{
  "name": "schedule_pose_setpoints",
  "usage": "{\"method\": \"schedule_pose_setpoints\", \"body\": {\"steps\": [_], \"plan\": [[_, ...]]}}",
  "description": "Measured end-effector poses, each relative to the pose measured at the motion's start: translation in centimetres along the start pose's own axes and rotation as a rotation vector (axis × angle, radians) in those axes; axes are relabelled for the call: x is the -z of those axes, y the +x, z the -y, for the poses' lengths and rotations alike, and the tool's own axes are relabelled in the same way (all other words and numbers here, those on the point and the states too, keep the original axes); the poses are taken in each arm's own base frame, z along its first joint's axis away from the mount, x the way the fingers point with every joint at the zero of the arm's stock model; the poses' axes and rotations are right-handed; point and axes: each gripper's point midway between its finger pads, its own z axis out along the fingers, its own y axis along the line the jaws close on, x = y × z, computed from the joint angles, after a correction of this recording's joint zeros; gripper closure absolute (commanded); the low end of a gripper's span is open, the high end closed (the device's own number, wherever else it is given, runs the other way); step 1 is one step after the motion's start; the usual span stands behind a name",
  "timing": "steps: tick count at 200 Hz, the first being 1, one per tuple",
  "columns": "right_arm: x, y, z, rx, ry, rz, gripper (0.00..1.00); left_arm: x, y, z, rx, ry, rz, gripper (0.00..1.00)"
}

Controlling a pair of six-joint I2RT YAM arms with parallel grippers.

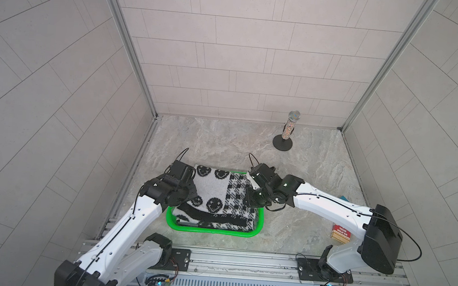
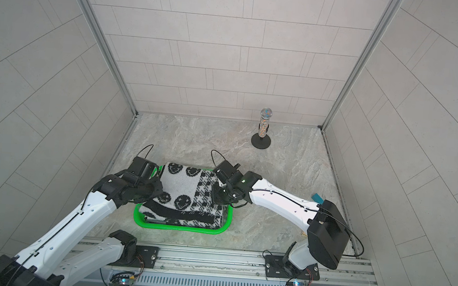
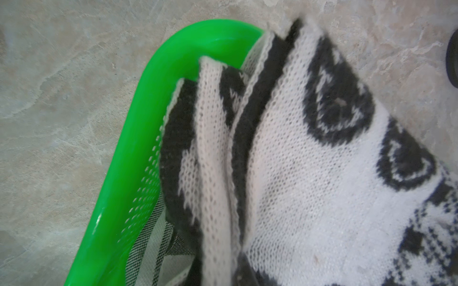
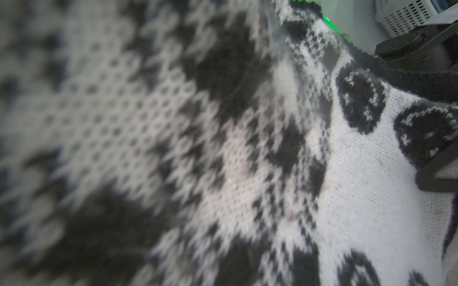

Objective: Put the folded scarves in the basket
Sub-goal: Place the scarf in the basket, then move the basket to the center of the board.

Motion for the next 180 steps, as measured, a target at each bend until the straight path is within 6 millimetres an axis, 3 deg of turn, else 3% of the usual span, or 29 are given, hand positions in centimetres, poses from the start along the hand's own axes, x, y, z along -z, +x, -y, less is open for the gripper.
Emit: {"method": "schedule_pose_setpoints", "body": {"steps": [53, 77, 106, 124, 150, 172, 180], "plan": [[-0.9, 0.4, 1.3, -0.010, 0.034, 0.002, 1.00, -0.4, 0.6, -0.9, 0.069, 0.013, 0.034, 1.00], [-1.1, 0.4, 1.6, -0.013, 0.042, 0.010, 0.89, -0.9, 1.3, -1.5, 0.115, 0.025, 0.045, 1.00], [-1.2, 0.3, 2.0, -0.021, 0.058, 0.020, 0.61, -1.4, 1.7, -2.0, 0.147, 0.018, 0.046, 0.69], [-1.3, 0.4, 2.7, -0.024, 0.081, 0.023, 0.51, -1.1, 1.5, -2.4, 0.164, 0.011, 0.067, 0.60], [-1.3, 0.5, 3.1, -0.033, 0.095, 0.033, 0.47, -0.6, 1.2, -3.2, 0.170, -0.020, 0.100, 0.60], [-0.6, 0.3, 3.5, -0.041, 0.097, 0.062, 0.47, -0.1, 0.6, -3.4, 0.172, -0.036, 0.124, 0.80], [-0.3, 0.3, 3.7, -0.045, 0.097, 0.071, 0.47, 0.0, 0.5, -3.4, 0.165, -0.038, 0.128, 0.81]]}}
